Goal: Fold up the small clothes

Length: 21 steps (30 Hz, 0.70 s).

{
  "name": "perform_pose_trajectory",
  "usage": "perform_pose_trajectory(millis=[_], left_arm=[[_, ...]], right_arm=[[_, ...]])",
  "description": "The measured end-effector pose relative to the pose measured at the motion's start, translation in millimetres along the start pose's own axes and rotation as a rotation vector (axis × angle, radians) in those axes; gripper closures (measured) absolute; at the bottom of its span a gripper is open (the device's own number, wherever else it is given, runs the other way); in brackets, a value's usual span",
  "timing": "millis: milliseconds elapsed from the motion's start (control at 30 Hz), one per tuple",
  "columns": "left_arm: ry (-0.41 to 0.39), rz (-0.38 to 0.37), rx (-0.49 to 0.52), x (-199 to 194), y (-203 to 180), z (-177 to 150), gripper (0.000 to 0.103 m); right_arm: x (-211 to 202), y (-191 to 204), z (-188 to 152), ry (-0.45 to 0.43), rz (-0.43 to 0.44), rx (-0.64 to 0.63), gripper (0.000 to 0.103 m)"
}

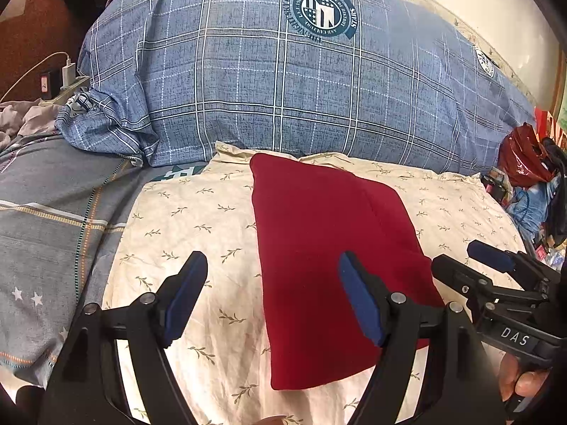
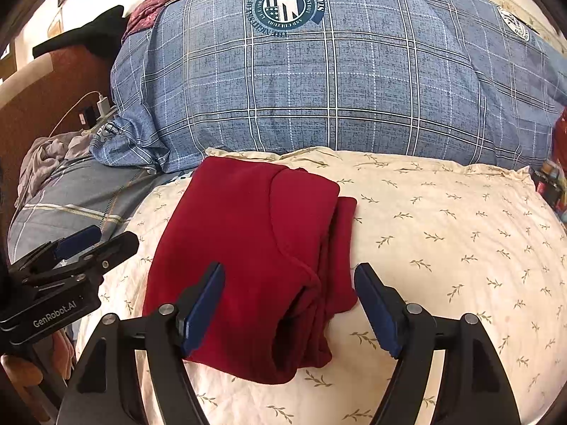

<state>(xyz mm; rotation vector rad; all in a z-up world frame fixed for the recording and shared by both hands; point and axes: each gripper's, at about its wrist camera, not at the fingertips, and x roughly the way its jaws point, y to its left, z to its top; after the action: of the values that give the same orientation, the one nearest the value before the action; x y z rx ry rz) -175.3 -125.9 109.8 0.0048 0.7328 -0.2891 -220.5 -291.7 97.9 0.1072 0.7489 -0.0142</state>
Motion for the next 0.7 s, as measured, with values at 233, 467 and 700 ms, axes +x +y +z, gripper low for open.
perform_pose_trajectory(millis=[233, 467, 700], left_arm=[[-0.021, 0.022, 0.019, -5.4, -1.6, -1.4, 0.026], [-0.033, 0.032, 0.015, -9.5, 0.5, -2.0, 0.027], [-0.034, 0.043, 0.006, -10.1, 3.0, -1.8, 0.026]], right_arm=[[-2.1, 1.0, -0.8, -0.004, -0.01, 0.004, 0.024], [-1.8, 3.6, -0.5, -0.001, -0.015, -0.002, 0.024], [-2.9, 5.5, 1.1, -0.006, -0.023, -0.009, 0.024]])
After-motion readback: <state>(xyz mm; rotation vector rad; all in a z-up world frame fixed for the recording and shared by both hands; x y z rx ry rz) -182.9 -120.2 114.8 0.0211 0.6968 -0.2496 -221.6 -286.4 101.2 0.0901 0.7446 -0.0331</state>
